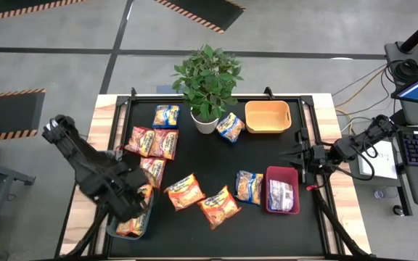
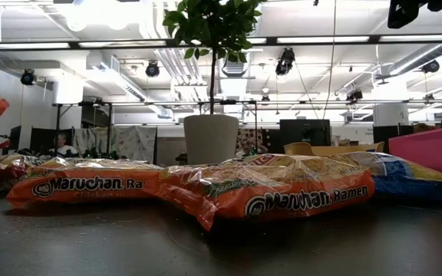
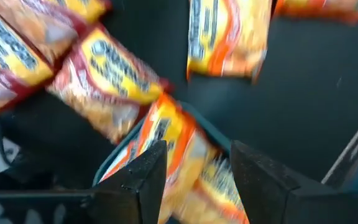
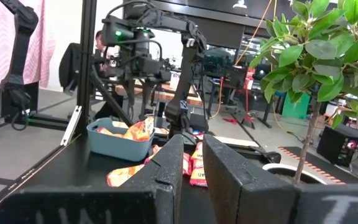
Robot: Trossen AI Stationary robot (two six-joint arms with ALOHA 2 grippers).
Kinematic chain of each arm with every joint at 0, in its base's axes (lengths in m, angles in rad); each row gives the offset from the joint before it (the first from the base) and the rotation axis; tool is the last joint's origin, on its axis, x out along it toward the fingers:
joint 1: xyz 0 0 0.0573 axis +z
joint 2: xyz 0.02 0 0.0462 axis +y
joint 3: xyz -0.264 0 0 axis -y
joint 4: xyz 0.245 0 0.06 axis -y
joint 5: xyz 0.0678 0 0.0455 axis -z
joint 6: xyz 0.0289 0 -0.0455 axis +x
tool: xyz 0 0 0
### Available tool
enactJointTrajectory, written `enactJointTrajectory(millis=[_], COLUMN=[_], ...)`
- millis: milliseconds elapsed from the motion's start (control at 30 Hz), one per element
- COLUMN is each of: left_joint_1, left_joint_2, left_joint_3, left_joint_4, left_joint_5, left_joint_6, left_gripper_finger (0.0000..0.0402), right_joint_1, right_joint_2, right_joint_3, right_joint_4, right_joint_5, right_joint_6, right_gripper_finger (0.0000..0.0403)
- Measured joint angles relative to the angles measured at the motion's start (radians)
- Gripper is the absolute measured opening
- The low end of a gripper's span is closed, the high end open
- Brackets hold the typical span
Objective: Sort Maruchan noodles
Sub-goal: Put the orange noodle pack into the blue bin
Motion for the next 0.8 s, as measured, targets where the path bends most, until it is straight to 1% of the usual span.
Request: enactJointTrajectory(millis=[67, 100, 167, 200, 333, 400, 567, 667, 800], left_joint_1=[0.027, 0.035, 0.046, 0.049, 0.049, 0.038, 0.029, 0.03, 0.031], left_joint_2=[-0.001, 0.0, 0.003, 0.008, 0.025, 0.022, -0.019, -0.069, -0.156], left_joint_3=[-0.01, -0.014, -0.022, -0.023, -0.025, -0.025, -0.063, -0.132, -0.262], left_joint_4=[-0.013, -0.015, -0.013, -0.015, -0.026, -0.006, -0.001, 0.048, 0.164], left_joint_5=[0.073, 0.088, 0.087, 0.087, 0.095, 0.105, 0.111, 0.108, 0.1], left_joint_6=[0.11, 0.164, 0.259, 0.28, 0.29, 0.322, 0.338, 0.325, 0.317], left_gripper_finger=[0.0171, 0.0175, 0.0181, 0.0182, 0.0181, 0.0176, 0.016, 0.015, 0.0142], right_joint_1=[0.0, 0.0, 0.0, 0.0, 0.0, 0.0, 0.0, 0.0, 0.0], right_joint_2=[0.0, 0.0, 0.0, 0.0, 0.0, 0.0, 0.0, 0.0, 0.0], right_joint_3=[0.0, 0.0, 0.0, 0.0, 0.0, 0.0, 0.0, 0.0, 0.0], right_joint_4=[0.0, 0.0, 0.0, 0.0, 0.0, 0.0, 0.0, 0.0, 0.0], right_joint_5=[0.0, 0.0, 0.0, 0.0, 0.0, 0.0, 0.0, 0.0, 0.0], right_joint_6=[0.001, 0.001, 0.004, 0.01, 0.001, 0.0, 0.0, 0.0, 0.001], right_gripper_finger=[0.0052, 0.0052, 0.0052, 0.0052, 0.0052, 0.0052, 0.0052, 0.0052, 0.0052])
